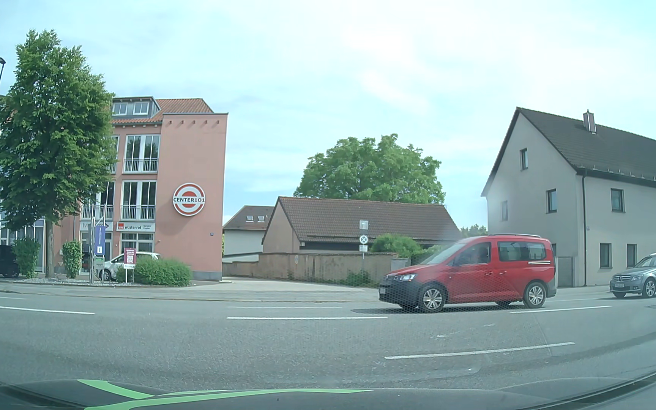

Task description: Follow the waypoints while adhering to traffic rules and regulations

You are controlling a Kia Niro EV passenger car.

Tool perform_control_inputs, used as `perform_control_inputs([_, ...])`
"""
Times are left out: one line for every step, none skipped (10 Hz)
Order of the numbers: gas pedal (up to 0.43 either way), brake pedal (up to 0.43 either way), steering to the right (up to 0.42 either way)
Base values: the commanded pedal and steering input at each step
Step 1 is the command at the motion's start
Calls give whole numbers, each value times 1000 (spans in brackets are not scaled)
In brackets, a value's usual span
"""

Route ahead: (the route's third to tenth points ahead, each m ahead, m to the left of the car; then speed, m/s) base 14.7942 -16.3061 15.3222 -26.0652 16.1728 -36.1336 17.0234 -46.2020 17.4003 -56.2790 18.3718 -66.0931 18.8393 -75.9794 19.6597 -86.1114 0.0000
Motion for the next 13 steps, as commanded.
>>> perform_control_inputs([0,274,242])
perform_control_inputs([0,274,241])
perform_control_inputs([0,280,242])
perform_control_inputs([0,280,241])
perform_control_inputs([0,280,241])
perform_control_inputs([0,274,241])
perform_control_inputs([0,274,241])
perform_control_inputs([0,280,241])
perform_control_inputs([0,280,241])
perform_control_inputs([0,280,241])
perform_control_inputs([0,280,241])
perform_control_inputs([0,280,241])
perform_control_inputs([0,280,241])
